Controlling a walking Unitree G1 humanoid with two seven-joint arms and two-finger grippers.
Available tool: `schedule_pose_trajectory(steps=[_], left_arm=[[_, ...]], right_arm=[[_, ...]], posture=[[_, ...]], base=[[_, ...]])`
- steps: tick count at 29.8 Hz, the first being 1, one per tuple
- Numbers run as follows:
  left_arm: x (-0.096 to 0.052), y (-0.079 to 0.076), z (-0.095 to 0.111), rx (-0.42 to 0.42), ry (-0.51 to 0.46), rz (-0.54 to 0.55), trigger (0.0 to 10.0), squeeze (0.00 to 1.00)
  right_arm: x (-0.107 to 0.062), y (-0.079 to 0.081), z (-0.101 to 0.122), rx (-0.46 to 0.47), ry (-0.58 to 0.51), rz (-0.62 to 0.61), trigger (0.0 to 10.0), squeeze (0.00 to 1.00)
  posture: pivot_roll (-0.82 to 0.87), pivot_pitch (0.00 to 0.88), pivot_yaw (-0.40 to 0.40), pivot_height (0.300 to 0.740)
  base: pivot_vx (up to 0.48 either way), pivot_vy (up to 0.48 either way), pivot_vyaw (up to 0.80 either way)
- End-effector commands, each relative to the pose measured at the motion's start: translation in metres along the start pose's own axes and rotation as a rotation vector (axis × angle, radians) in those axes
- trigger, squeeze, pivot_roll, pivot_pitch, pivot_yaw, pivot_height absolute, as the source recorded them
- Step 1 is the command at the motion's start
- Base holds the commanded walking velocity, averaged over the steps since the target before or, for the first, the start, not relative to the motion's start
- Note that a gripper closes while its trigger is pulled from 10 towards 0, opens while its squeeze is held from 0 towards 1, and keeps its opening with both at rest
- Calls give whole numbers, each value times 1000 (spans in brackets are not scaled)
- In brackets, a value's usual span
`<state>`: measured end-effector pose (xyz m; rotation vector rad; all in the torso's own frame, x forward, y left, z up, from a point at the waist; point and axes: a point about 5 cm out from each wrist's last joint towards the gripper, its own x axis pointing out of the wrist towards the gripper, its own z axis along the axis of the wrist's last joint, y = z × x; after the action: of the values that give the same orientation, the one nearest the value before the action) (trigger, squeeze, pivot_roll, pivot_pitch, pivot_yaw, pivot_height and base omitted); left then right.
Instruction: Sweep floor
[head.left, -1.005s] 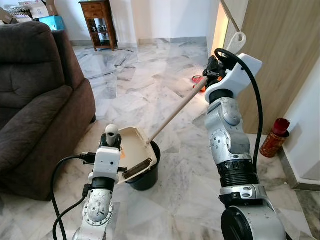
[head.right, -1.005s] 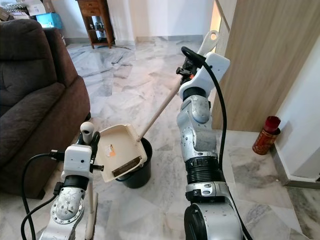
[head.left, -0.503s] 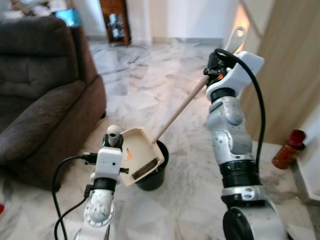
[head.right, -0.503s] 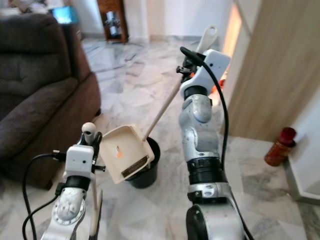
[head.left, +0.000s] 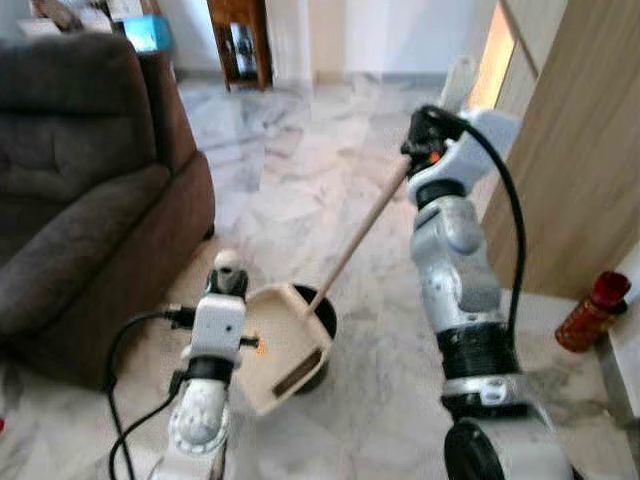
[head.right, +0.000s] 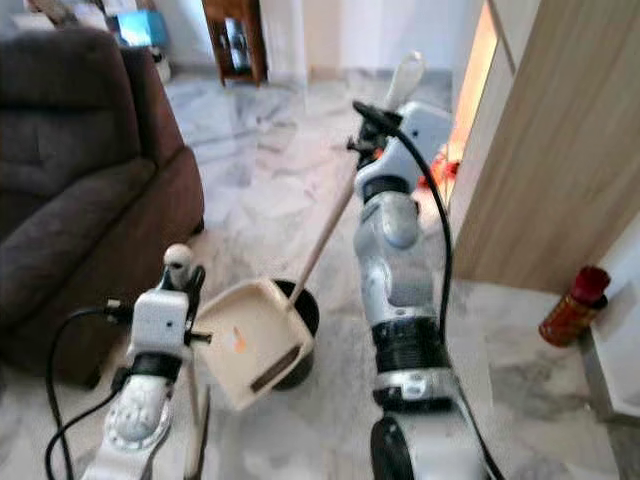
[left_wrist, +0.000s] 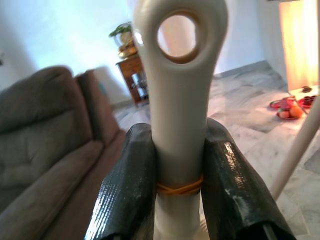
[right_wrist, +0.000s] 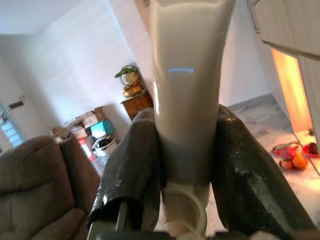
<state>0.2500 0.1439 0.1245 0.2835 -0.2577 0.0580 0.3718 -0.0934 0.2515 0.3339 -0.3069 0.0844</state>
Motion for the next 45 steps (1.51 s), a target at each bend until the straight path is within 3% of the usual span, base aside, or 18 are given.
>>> schedule_pose_trajectory(steps=[1,8,45], left_arm=[[2,0,9,8,-45,-1,10000,0],[2,0,9,7,-44,1,10000,0],[2,0,9,8,-45,7,10000,0]], right_arm=[[3,2,19,30,-72,9,10000,0],[3,6,20,7,-78,39,10000,0],[0,19,16,59,-51,131,10000,0]], posture=[[-147,0,92,740],[-143,0,89,740],[-138,0,83,740]], base=[[259,0,0],[254,0,611],[255,0,0]])
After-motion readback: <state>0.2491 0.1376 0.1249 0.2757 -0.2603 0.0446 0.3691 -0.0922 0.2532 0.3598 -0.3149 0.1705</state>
